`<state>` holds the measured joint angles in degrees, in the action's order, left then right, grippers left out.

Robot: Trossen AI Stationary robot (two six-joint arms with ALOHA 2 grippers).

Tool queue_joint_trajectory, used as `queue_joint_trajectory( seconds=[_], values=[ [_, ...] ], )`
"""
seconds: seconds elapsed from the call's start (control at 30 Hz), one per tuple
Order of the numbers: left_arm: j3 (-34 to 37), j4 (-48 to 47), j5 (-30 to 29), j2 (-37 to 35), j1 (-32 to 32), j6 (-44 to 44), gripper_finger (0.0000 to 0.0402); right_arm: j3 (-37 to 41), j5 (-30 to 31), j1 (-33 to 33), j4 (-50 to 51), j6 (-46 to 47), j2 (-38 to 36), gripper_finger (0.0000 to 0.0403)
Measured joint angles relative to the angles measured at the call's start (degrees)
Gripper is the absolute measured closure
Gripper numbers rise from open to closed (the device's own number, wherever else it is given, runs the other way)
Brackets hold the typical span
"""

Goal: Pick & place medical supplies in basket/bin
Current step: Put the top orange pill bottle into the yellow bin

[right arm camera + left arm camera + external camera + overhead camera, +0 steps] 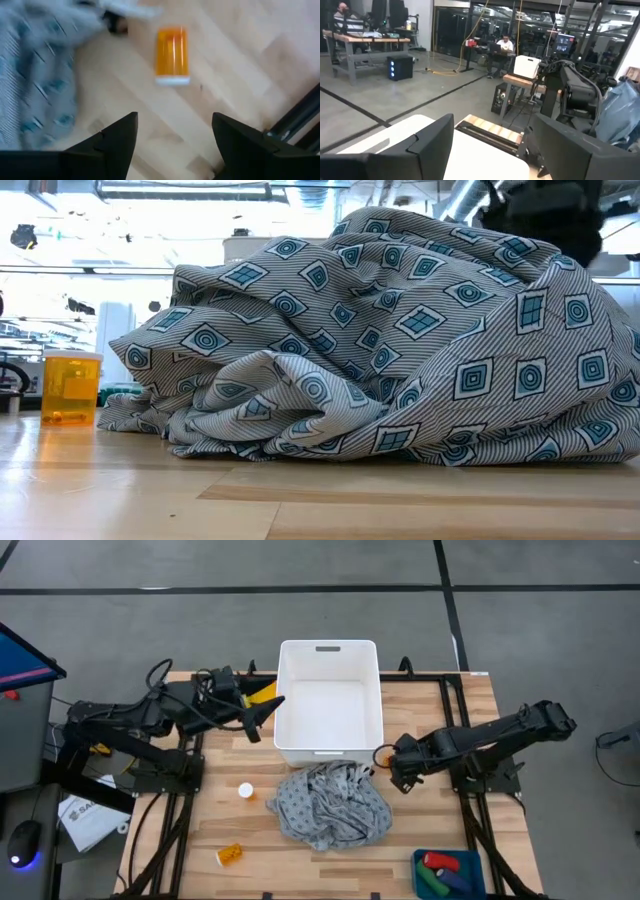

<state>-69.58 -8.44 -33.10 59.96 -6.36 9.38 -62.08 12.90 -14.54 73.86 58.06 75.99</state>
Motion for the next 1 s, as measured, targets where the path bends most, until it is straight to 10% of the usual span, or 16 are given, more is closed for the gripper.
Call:
queue_joint_trajectory(
  seconds=[0.5,1.0],
  values=[
    [0.0,4.4,7.4,3.3,6.6,4.6,0.0139,10.0,-4.0,4.3,-12.2,-3.9,-4.0,0.001],
    [0.0,4.7,8.0,3.2,8.4,7.6,0.0145,10.0,7.1,6.7,-14.5,-10.5,-1.6,0.001]
  ],
)
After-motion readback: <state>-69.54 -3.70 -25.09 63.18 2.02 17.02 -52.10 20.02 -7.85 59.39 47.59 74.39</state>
